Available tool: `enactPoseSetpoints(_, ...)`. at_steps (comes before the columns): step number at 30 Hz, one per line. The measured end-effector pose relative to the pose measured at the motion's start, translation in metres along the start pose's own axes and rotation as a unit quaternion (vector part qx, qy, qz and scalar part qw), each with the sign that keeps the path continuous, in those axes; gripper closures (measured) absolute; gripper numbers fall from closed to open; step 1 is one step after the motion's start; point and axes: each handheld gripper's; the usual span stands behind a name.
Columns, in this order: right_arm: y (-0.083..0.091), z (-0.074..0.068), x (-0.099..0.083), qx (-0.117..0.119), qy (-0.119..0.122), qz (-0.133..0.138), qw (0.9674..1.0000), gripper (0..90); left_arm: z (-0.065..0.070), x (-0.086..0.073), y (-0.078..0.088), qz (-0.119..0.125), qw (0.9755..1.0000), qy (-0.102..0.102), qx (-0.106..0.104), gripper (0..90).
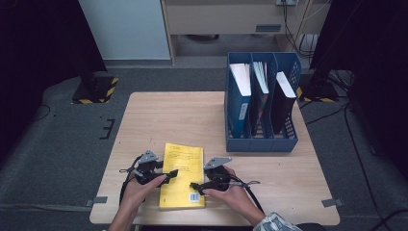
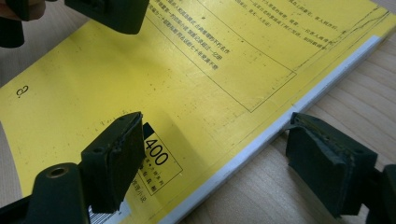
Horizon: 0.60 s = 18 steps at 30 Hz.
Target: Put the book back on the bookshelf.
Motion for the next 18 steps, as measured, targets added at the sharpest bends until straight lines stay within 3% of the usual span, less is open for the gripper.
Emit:
enactPoseSetpoints(5, 0.000, 0.000, 0.000, 0.000, 0.000, 0.001, 1.0000, 19.6, 0.005, -0.002, 0.006, -0.008, 0.9999, -0.013, -0.001, 33.6)
enactPoseSetpoints(10, 0.000, 0.000, 0.000, 0.000, 0.001, 0.002, 1.0000, 19.6, 0.004, -0.002, 0.005, 0.001, 0.9999, -0.005, -0.015, 36.3)
enactPoseSetpoints(15, 0.000, 0.001, -0.001, -0.001, 0.001, 0.004, 1.0000, 19.3, 0.001, 0.002, -0.004, 0.016, 0.9994, 0.007, -0.031, 34.2)
enactPoseSetpoints(17, 0.000, 0.001, -0.001, -0.001, -0.002, 0.004, 1.0000, 19.1, 0.001, 0.002, -0.006, 0.016, 0.9990, 0.010, -0.042, 25.8)
enactPoseSetpoints(18, 0.000, 0.001, -0.001, -0.001, -0.002, 0.005, 1.0000, 19.1, 0.000, 0.002, -0.006, 0.015, 0.9987, 0.009, -0.047, 25.8)
Point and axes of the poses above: each handheld gripper's, and its own axes: y roughly backward along the jaws, x roughly out of its top, z roughly to its right, and after that the axes turned 2 degrees about x, right-handed
